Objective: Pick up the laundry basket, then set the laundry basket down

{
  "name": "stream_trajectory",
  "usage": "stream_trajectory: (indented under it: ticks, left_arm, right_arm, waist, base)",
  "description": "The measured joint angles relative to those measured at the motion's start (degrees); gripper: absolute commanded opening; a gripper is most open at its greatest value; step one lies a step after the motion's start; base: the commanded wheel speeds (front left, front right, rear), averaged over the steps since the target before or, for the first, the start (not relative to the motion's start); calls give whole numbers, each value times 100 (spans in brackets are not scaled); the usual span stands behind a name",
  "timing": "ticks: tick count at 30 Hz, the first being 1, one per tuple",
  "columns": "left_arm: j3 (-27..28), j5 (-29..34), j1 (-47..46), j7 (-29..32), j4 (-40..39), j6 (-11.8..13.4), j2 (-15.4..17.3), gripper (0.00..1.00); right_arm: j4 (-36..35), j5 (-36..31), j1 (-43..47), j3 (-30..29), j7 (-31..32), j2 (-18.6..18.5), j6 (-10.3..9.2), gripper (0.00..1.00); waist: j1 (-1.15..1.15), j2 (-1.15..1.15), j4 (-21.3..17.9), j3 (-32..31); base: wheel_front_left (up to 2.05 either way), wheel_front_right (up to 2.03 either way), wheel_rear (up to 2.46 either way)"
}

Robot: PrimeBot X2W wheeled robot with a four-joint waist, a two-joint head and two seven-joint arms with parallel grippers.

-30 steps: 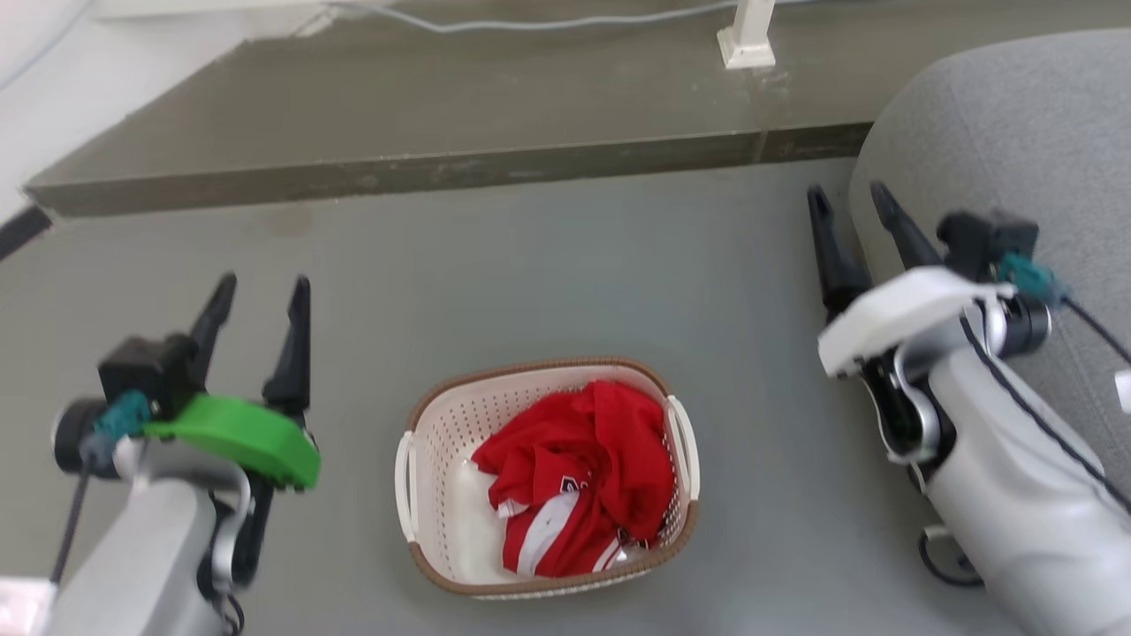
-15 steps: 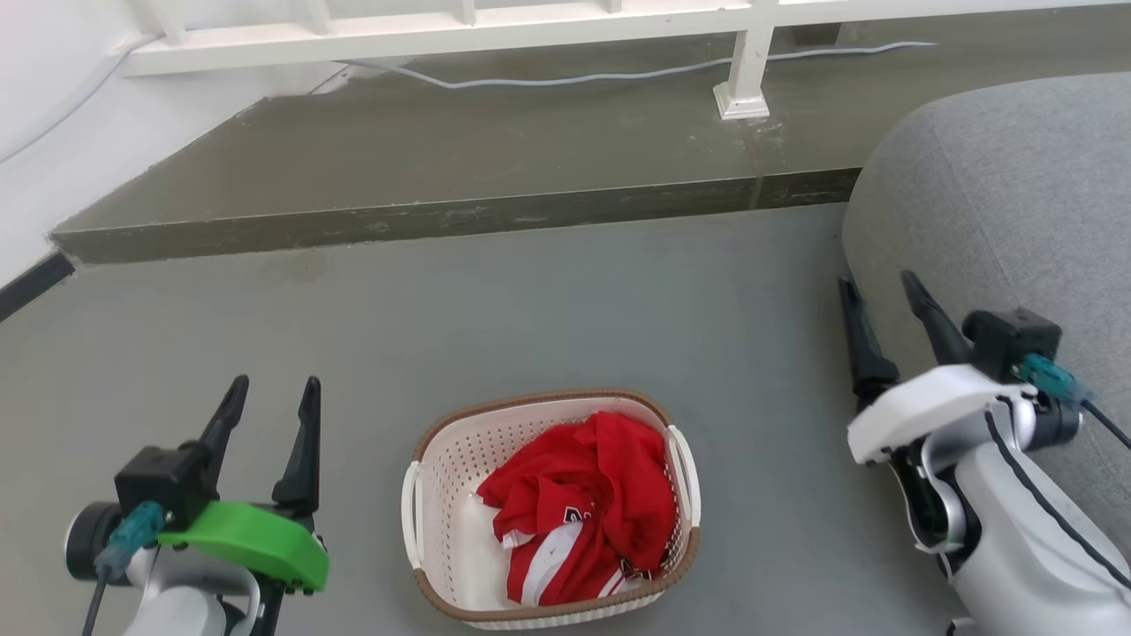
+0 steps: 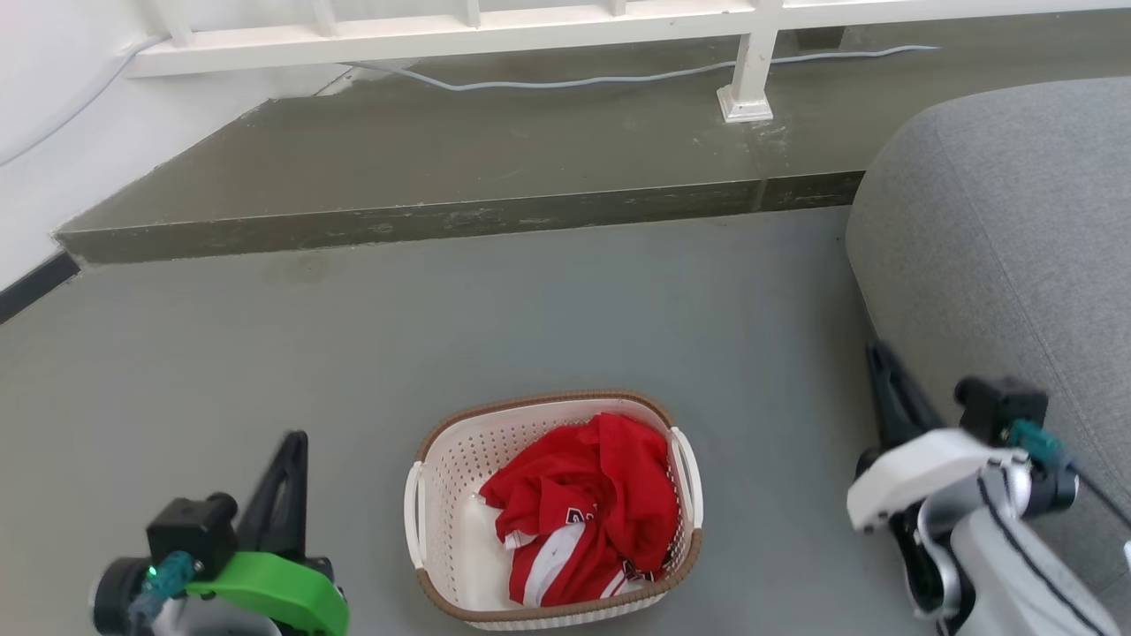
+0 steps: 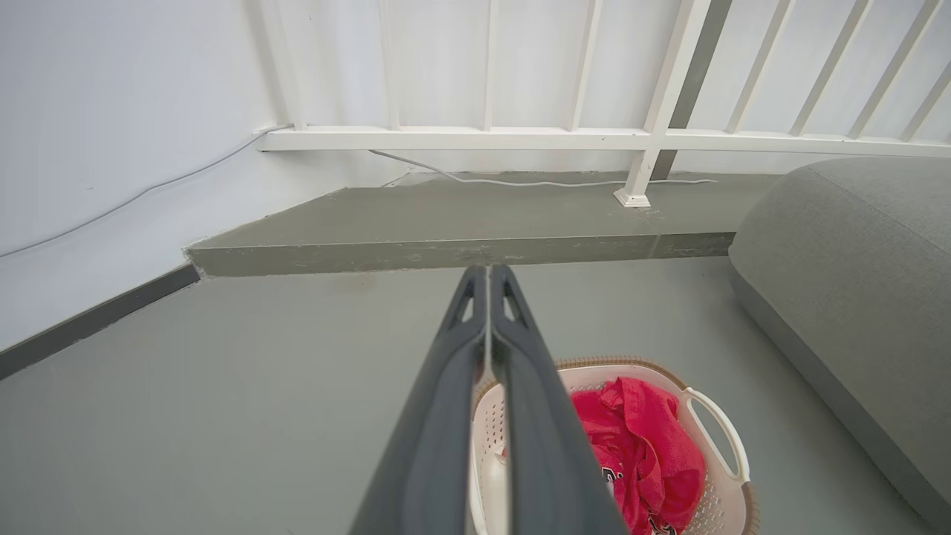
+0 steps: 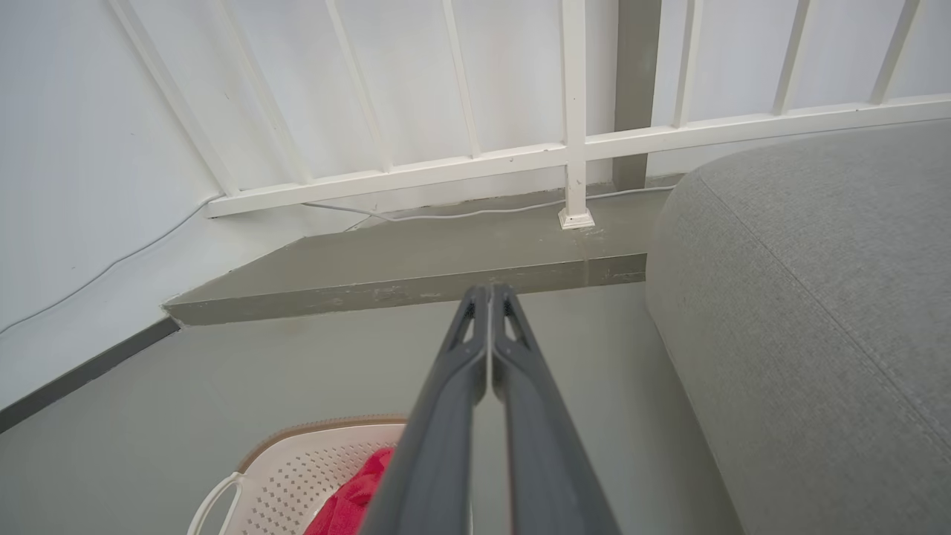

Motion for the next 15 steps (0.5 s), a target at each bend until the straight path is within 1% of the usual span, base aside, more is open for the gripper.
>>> stream_trajectory:
  ticks: [2, 6, 13, 15]
  left_arm:
    - [-35, -15, 65, 2, 40, -8, -78, 0]
    - [15, -149, 82, 40, 38, -29, -98, 0]
    - [158, -701, 82, 141, 40, -85, -223, 0]
    - [229, -789, 82, 171, 43, -134, -236, 0]
  right_arm:
    - [62, 18, 133, 9, 16, 68, 3, 0]
    - [68, 189, 158, -70, 37, 77, 53, 0]
    - [51, 717, 158, -244, 183, 147, 135, 0]
    - [44, 867, 158, -287, 226, 182, 155, 0]
  waist:
    - [0, 0, 1, 0]
    - [0, 0, 11, -5]
    - [0, 0, 46, -29]
    - [0, 0, 53, -34]
  base:
    - [0, 0, 0]
    - [0, 0, 0]
    - [0, 0, 0]
    - [0, 0, 0]
